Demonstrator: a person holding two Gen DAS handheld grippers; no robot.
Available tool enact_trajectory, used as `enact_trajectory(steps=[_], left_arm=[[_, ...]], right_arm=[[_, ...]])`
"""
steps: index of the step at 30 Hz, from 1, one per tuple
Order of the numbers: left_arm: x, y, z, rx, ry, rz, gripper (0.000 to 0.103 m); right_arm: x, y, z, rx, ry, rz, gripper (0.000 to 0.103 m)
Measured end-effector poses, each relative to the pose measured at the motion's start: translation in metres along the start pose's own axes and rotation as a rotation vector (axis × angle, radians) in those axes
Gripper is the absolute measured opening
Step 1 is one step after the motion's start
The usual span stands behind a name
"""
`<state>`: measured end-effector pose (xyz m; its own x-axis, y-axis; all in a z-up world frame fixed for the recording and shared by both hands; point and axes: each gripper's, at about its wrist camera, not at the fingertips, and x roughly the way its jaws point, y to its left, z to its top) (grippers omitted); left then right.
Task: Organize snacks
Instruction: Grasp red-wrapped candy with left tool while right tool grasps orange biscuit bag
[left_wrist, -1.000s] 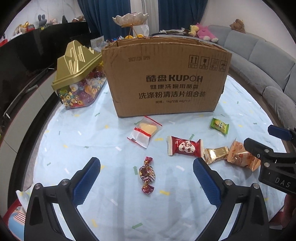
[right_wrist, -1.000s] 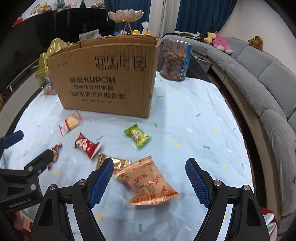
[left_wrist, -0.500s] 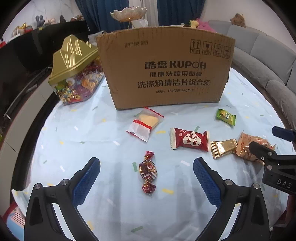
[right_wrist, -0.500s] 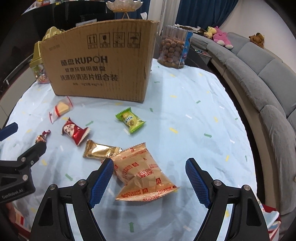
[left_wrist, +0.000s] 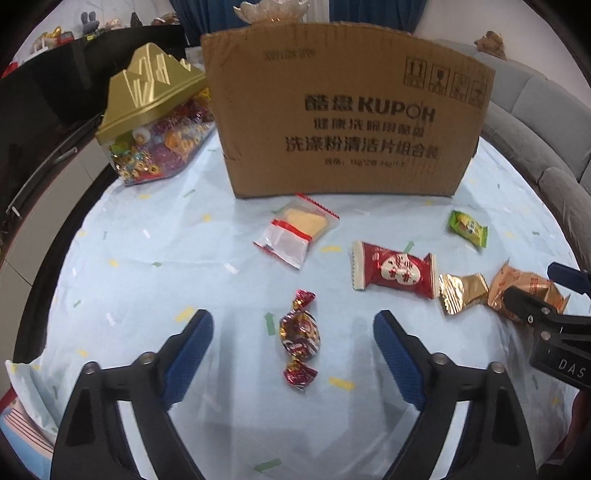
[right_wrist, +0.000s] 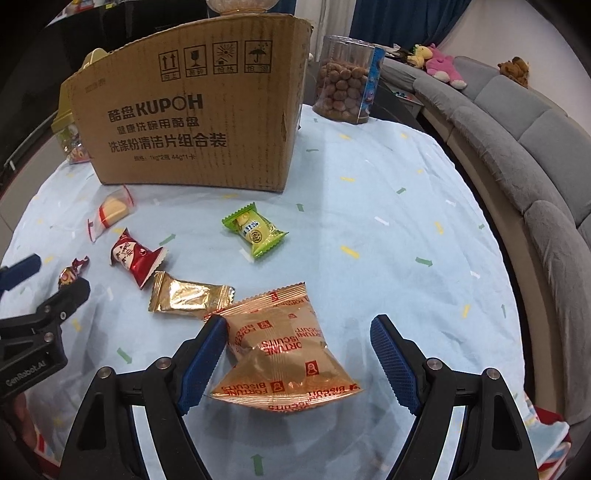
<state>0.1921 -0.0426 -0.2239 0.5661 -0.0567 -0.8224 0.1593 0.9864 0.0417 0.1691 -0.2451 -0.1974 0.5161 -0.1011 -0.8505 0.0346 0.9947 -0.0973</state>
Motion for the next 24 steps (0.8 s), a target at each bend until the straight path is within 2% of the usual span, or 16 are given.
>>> enact_trajectory(steps=[4,10,13,14,16,18,19,24], left_arm=[[0.007,0.0,-0.003,-0.006,0.024,0.001,0.078],[0.01,-0.001,-0.004,-0.003,0.027,0.001,0.063],[0.01,-0.002,-0.004,0.007,0.016,-0.002,0.049],[0.009,-0.004,-0.004,0.015,0.014,-0.006,0.04],[0.008,-0.007,-0.004,0.027,0.013,-0.014,0.029],[0.007,-0.009,-0.003,0.028,0.012,-0.014,0.021],[0.007,-0.008,-0.003,0.028,0.012,-0.015,0.021],[0.005,-0.007,-0.003,0.027,0.009,-0.016,0.019]], right_arm=[[0.002,-0.006,0.001,0.021,0.005,-0.032,0.081],[0.009,-0.008,0.001,0.029,0.032,-0.049,0.081],[0.014,-0.015,-0.001,0.062,0.053,-0.046,0.08],[0.014,-0.017,-0.001,0.07,0.055,-0.039,0.079],[0.013,-0.017,0.001,0.074,0.053,-0.025,0.067],[0.013,-0.017,0.001,0.074,0.052,-0.03,0.066],[0.013,-0.017,0.0,0.077,0.05,-0.021,0.058],[0.013,-0.016,0.001,0.072,0.047,-0.03,0.057]])
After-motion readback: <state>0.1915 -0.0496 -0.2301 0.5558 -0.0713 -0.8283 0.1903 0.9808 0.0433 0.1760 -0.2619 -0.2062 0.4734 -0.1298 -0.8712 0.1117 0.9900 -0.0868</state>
